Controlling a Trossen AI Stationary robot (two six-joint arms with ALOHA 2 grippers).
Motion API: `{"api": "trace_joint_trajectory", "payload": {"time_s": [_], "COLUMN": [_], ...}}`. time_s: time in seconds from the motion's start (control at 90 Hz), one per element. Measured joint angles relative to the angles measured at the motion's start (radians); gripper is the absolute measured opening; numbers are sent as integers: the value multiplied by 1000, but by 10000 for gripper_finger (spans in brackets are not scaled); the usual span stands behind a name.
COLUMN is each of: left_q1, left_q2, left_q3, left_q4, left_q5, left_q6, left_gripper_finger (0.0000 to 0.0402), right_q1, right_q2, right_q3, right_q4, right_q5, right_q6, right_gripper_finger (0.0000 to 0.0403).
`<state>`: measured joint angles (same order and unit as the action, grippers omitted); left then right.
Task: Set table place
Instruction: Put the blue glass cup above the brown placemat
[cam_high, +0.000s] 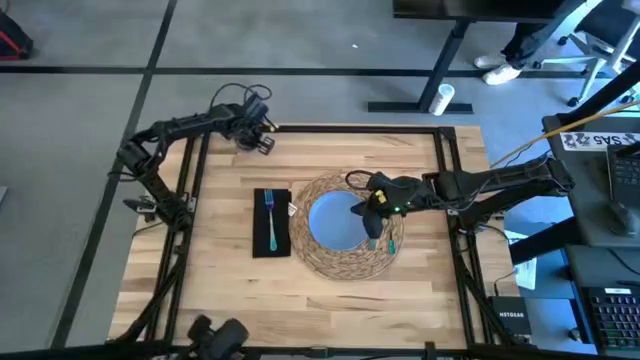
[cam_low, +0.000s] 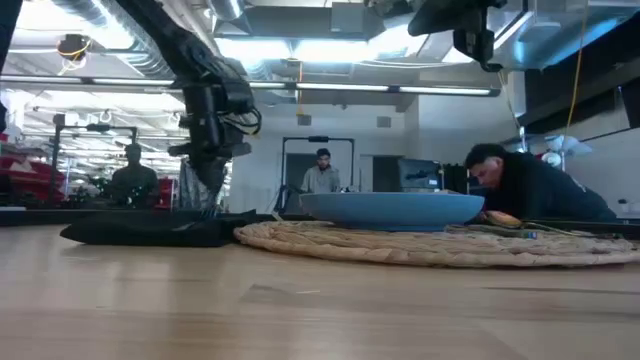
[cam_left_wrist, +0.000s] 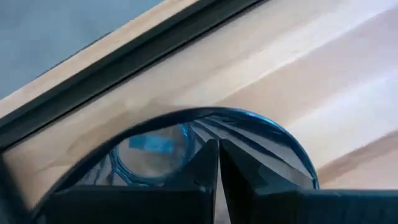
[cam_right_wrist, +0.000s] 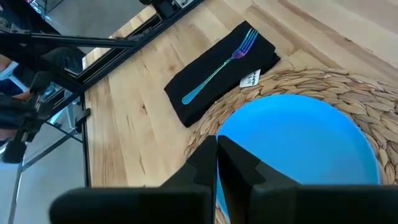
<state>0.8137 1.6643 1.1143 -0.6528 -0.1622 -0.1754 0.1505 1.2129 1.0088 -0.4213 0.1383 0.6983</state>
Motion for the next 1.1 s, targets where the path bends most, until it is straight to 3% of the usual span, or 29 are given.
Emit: {"api": "trace_joint_trajectory", "payload": {"time_s": [0.367,0.789,1.1], "left_q1": [-84,-31,-40], "left_q2": [-1,-10,-17], "left_q3": [149,161,161], "left_q4": [22,-85,-257], "left_q5": [6,-54,-221], "left_q6": [26,38,11], "left_gripper_finger": [0,0,0], "right_q1": [0,0,0], "right_q2": [0,0,0], "right_q3": [0,0,0], "right_q4": [0,1,0], "right_q5": [0,0,0], "right_q6": [-1,-6,-23], "right_gripper_finger": [0,0,0]}}
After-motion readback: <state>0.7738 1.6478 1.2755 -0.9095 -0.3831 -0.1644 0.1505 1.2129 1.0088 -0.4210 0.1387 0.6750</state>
